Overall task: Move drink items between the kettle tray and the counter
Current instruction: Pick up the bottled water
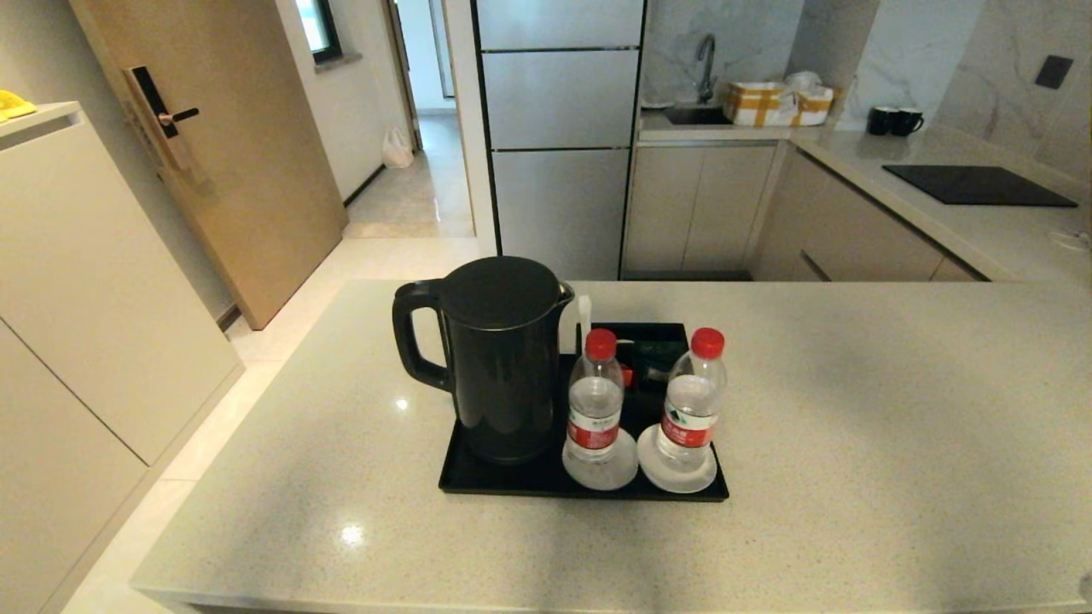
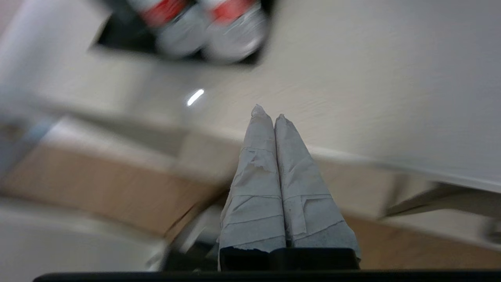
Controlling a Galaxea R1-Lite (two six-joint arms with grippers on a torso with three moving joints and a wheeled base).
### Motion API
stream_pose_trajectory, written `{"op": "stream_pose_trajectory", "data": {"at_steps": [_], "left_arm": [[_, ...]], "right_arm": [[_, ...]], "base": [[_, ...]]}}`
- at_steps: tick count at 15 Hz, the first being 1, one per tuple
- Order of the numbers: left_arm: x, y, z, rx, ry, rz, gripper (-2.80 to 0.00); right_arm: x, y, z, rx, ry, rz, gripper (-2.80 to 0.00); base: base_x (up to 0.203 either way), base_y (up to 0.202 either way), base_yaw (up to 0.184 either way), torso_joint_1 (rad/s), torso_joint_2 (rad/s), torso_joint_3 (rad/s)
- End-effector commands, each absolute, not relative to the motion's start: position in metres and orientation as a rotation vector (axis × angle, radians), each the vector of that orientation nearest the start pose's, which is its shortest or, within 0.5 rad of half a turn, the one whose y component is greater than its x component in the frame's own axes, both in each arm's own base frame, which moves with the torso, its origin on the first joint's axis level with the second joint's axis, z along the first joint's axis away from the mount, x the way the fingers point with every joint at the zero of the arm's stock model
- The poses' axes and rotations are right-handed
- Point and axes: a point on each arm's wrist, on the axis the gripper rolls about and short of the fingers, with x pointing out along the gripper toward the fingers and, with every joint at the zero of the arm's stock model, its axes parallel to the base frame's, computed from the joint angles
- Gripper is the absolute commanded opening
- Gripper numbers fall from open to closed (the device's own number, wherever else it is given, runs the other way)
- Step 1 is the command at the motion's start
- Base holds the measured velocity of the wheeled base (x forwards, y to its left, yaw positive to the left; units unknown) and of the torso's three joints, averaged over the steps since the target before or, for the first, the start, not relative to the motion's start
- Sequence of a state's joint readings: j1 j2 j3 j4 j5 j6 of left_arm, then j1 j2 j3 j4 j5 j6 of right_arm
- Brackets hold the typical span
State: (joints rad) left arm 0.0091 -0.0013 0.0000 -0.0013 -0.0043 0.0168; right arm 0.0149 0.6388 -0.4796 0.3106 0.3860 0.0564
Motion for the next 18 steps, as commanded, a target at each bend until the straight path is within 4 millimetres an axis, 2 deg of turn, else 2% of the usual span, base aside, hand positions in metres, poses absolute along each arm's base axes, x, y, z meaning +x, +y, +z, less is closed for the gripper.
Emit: {"op": "stream_pose_trajectory", "data": {"at_steps": [1, 4, 7, 11, 13, 15, 17, 18], "left_arm": [[-0.023, 0.000, 0.075, 0.017, 0.000, 0.005, -2.80], [-0.023, 0.000, 0.075, 0.017, 0.000, 0.005, -2.80], [-0.023, 0.000, 0.075, 0.017, 0.000, 0.005, -2.80], [-0.023, 0.000, 0.075, 0.017, 0.000, 0.005, -2.80], [-0.023, 0.000, 0.075, 0.017, 0.000, 0.006, -2.80], [-0.023, 0.000, 0.075, 0.017, 0.000, 0.005, -2.80], [-0.023, 0.000, 0.075, 0.017, 0.000, 0.006, -2.80], [-0.023, 0.000, 0.075, 0.017, 0.000, 0.006, -2.80]], "right_arm": [[0.069, 0.013, 0.179, 0.202, 0.627, 0.503, 0.00], [0.108, 0.028, 0.179, 0.170, 0.662, 0.692, 0.00], [0.149, 0.055, 0.162, 0.022, 0.582, 0.792, 0.00], [0.205, 0.103, 0.124, -0.074, 0.472, 0.689, 0.00], [0.231, 0.133, 0.096, -0.109, 0.396, 0.597, 0.00], [0.248, 0.164, 0.070, -0.127, 0.300, 0.508, 0.00], [0.254, 0.184, 0.064, -0.116, 0.219, 0.461, 0.00], [0.256, 0.192, 0.075, -0.092, 0.153, 0.448, 0.00]], "base": [[0.000, 0.000, 0.000, 0.000, 0.00, 0.000], [0.000, 0.000, 0.000, 0.000, 0.00, 0.000], [0.000, 0.000, 0.000, 0.000, 0.00, 0.000], [0.000, 0.000, 0.000, 0.000, 0.00, 0.000], [0.000, 0.000, 0.000, 0.000, 0.00, 0.000], [0.000, 0.000, 0.000, 0.000, 0.00, 0.000], [0.000, 0.000, 0.000, 0.000, 0.00, 0.000], [0.000, 0.000, 0.000, 0.000, 0.00, 0.000]]}}
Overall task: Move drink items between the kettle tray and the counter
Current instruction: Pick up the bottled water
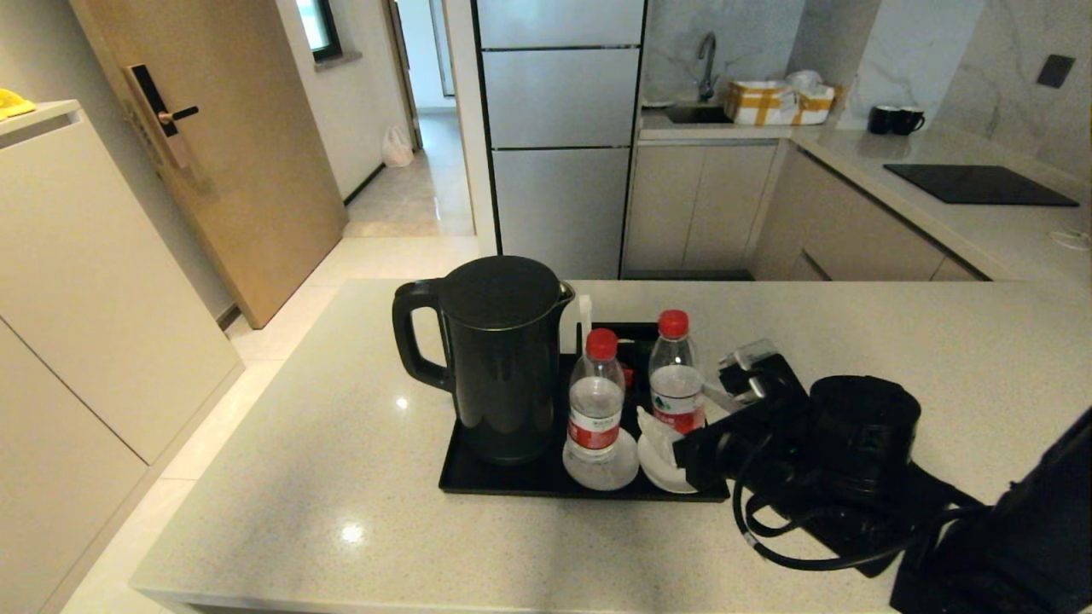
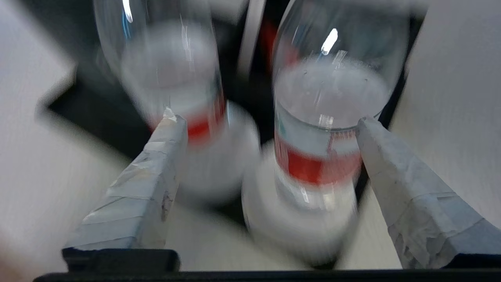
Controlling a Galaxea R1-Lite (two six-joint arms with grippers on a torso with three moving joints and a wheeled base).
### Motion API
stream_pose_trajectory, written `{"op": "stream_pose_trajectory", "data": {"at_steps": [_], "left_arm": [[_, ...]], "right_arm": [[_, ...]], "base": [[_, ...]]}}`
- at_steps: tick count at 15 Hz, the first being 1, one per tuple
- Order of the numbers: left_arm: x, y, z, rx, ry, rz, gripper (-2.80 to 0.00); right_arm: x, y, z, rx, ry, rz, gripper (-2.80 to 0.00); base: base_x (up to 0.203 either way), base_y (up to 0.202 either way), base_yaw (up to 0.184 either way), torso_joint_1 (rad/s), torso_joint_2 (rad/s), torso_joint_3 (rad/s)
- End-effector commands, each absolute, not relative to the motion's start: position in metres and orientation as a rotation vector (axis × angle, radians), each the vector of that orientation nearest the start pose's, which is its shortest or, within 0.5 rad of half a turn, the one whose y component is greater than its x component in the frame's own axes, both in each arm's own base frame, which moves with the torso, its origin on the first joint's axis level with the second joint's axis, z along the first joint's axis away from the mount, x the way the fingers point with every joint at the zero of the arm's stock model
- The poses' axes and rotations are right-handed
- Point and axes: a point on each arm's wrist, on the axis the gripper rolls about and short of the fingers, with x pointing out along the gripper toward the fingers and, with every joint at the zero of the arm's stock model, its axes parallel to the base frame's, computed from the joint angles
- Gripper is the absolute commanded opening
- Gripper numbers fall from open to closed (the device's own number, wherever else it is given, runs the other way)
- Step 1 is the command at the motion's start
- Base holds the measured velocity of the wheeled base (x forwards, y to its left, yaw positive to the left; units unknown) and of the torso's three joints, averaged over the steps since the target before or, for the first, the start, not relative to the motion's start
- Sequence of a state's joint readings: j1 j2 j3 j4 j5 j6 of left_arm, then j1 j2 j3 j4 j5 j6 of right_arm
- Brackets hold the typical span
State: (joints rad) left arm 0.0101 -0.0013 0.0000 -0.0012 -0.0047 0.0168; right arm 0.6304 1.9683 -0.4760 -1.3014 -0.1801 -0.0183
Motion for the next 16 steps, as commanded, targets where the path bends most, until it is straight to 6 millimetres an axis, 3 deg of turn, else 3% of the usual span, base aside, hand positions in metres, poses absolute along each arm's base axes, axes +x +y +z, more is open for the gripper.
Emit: {"op": "stream_pose_trajectory", "data": {"at_steps": [1, 10, 16], "left_arm": [[-0.023, 0.000, 0.075, 0.017, 0.000, 0.005, -2.80], [-0.023, 0.000, 0.075, 0.017, 0.000, 0.005, -2.80], [-0.023, 0.000, 0.075, 0.017, 0.000, 0.005, -2.80]], "right_arm": [[0.260, 0.197, 0.080, -0.084, 0.136, 0.448, 0.00], [0.261, 0.201, 0.088, -0.079, 0.142, 0.469, 0.00], [0.265, 0.177, 0.088, -0.076, 0.157, 0.429, 0.00]], "base": [[0.000, 0.000, 0.000, 0.000, 0.00, 0.000], [0.000, 0.000, 0.000, 0.000, 0.00, 0.000], [0.000, 0.000, 0.000, 0.000, 0.00, 0.000]]}}
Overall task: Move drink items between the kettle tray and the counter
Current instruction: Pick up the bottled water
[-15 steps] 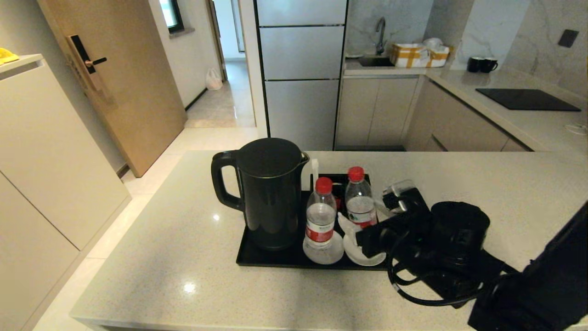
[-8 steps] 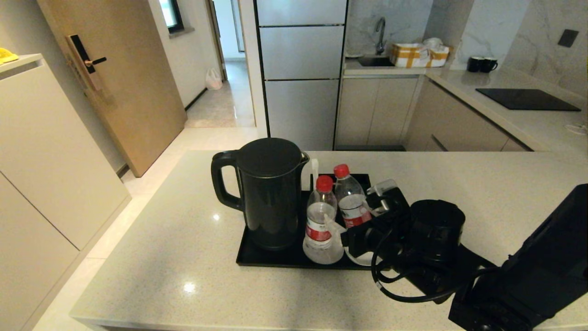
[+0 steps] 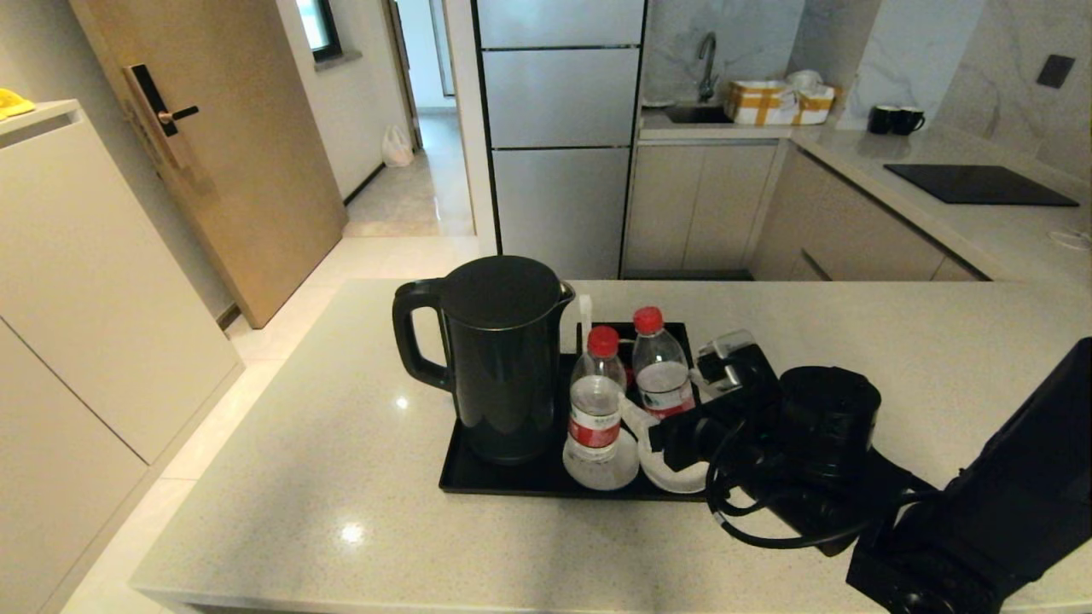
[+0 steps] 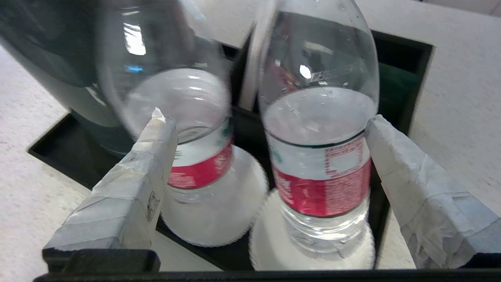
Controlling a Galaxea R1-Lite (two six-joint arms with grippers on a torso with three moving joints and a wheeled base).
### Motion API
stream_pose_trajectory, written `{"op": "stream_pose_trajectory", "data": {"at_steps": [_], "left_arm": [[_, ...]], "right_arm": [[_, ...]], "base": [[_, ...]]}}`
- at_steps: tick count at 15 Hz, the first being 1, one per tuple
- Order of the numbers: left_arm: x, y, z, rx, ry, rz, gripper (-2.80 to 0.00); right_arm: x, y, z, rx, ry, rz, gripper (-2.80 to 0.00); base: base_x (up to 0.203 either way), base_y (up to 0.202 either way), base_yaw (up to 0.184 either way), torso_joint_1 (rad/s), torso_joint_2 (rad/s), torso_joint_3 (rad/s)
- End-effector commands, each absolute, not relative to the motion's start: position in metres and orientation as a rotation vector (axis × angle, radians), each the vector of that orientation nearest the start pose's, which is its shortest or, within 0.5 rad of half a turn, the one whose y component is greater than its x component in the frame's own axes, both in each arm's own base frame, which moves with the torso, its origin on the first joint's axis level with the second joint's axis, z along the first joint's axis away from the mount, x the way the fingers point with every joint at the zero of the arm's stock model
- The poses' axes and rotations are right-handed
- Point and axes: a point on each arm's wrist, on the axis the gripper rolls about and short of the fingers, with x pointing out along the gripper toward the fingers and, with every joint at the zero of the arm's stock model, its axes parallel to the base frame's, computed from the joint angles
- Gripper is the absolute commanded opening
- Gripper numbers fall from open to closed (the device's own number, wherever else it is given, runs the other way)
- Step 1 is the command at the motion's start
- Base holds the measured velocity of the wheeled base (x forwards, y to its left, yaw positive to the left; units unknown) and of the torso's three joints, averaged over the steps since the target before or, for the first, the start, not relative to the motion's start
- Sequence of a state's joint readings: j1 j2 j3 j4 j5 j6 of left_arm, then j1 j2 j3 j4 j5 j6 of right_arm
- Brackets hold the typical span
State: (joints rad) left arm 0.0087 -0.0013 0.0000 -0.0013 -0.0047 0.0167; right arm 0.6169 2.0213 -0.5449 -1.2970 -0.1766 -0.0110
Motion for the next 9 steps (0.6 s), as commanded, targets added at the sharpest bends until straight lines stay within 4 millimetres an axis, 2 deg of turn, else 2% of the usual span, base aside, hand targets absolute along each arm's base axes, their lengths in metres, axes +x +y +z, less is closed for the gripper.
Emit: {"op": "stream_pose_trajectory", "data": {"at_steps": [1, 5, 9], "left_arm": [[-0.023, 0.000, 0.075, 0.017, 0.000, 0.005, -2.80], [-0.023, 0.000, 0.075, 0.017, 0.000, 0.005, -2.80], [-0.023, 0.000, 0.075, 0.017, 0.000, 0.005, -2.80]], "right_arm": [[0.266, 0.175, 0.088, -0.074, 0.157, 0.427, 0.00], [0.272, 0.164, 0.087, -0.068, 0.166, 0.410, 0.00], [0.284, 0.163, 0.073, -0.055, 0.191, 0.402, 0.00]], "base": [[0.000, 0.000, 0.000, 0.000, 0.00, 0.000], [0.000, 0.000, 0.000, 0.000, 0.00, 0.000], [0.000, 0.000, 0.000, 0.000, 0.00, 0.000]]}}
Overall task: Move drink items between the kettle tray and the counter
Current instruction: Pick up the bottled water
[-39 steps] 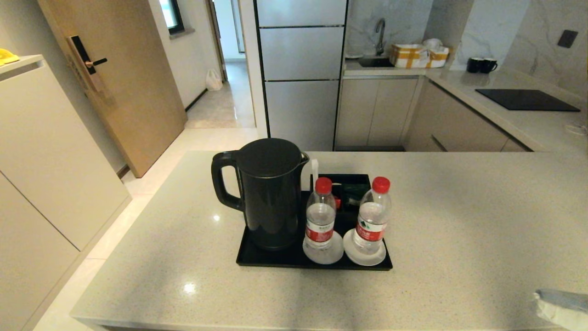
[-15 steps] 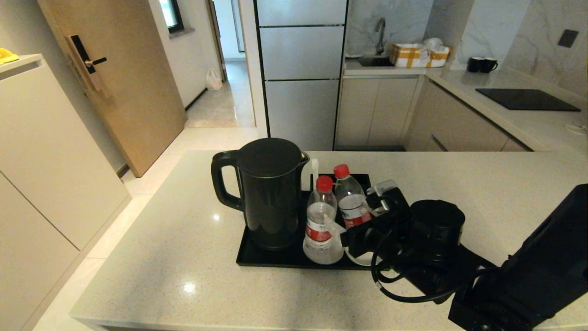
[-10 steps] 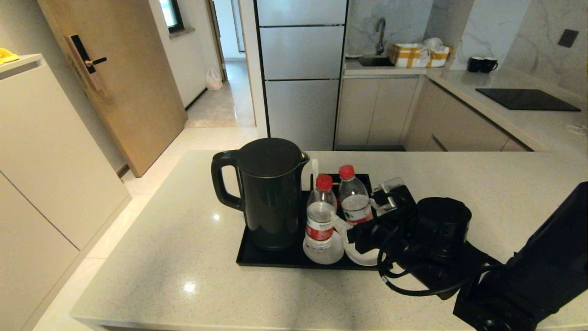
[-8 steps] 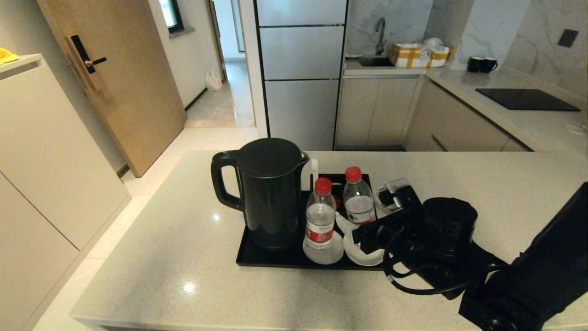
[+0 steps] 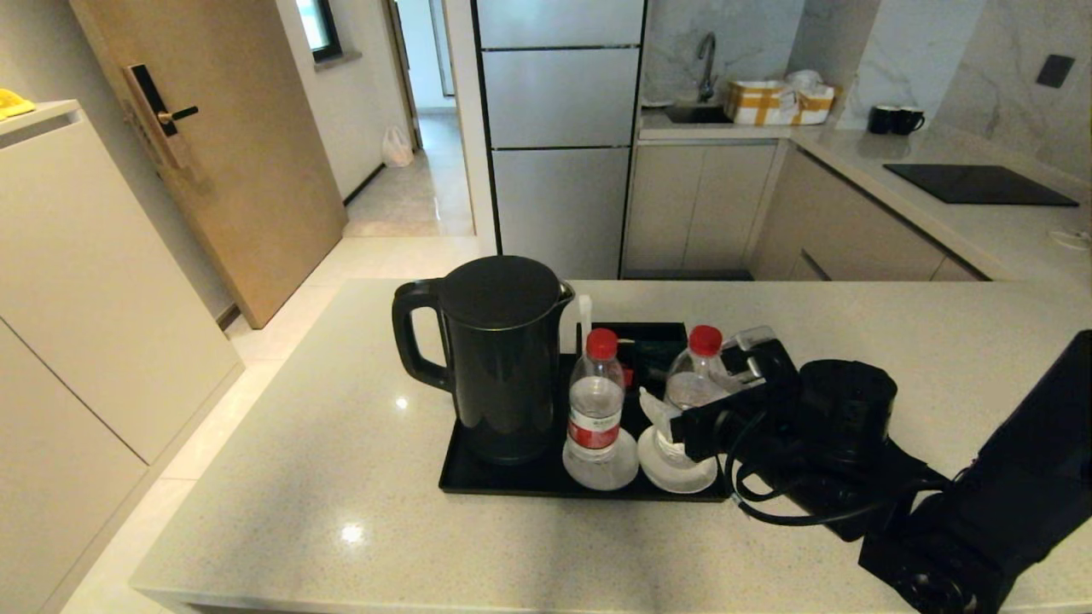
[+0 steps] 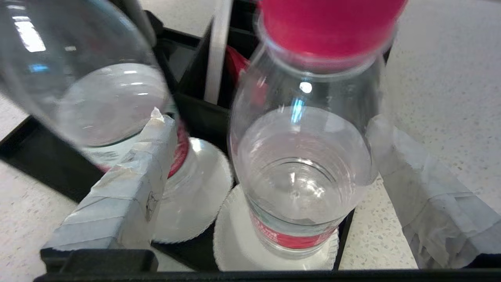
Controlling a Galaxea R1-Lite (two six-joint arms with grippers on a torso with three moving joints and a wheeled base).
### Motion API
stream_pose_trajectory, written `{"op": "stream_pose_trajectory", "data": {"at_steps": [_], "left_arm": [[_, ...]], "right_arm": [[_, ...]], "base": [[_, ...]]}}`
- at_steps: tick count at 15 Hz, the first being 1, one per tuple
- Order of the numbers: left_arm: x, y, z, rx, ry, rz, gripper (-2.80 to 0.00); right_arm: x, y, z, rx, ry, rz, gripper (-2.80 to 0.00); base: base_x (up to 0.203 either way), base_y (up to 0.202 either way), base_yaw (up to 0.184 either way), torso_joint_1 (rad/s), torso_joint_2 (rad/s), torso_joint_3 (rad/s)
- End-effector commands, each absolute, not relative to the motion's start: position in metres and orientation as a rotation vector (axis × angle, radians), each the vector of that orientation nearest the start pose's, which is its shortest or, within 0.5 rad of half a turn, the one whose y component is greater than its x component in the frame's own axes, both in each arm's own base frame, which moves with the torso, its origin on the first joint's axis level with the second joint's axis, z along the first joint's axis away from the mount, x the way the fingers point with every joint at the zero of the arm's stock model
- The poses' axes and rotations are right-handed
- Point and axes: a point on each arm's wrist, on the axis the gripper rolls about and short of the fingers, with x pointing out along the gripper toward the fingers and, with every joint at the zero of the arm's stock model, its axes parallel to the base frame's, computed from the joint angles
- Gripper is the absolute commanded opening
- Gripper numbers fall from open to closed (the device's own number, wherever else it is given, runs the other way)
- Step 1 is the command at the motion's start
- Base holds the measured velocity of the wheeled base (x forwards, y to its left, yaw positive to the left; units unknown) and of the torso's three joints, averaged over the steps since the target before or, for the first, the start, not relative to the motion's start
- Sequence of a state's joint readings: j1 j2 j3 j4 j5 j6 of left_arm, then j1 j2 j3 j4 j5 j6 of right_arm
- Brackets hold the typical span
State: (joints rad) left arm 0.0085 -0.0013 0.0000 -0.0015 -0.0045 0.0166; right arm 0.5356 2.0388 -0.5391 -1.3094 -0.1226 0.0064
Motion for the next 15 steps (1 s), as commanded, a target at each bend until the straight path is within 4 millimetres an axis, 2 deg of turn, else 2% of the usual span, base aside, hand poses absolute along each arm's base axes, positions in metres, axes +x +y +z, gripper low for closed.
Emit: {"op": "stream_pose_trajectory", "data": {"at_steps": [1, 4, 15], "left_arm": [[-0.023, 0.000, 0.075, 0.017, 0.000, 0.005, -2.80], [-0.023, 0.000, 0.075, 0.017, 0.000, 0.005, -2.80], [-0.023, 0.000, 0.075, 0.017, 0.000, 0.006, -2.80]], "right_arm": [[0.289, 0.162, 0.068, -0.053, 0.193, 0.393, 0.00], [0.295, 0.161, 0.060, -0.055, 0.208, 0.381, 0.00], [0.299, 0.160, 0.062, -0.050, 0.206, 0.371, 0.00]], "base": [[0.000, 0.000, 0.000, 0.000, 0.00, 0.000], [0.000, 0.000, 0.000, 0.000, 0.00, 0.000], [0.000, 0.000, 0.000, 0.000, 0.00, 0.000]]}}
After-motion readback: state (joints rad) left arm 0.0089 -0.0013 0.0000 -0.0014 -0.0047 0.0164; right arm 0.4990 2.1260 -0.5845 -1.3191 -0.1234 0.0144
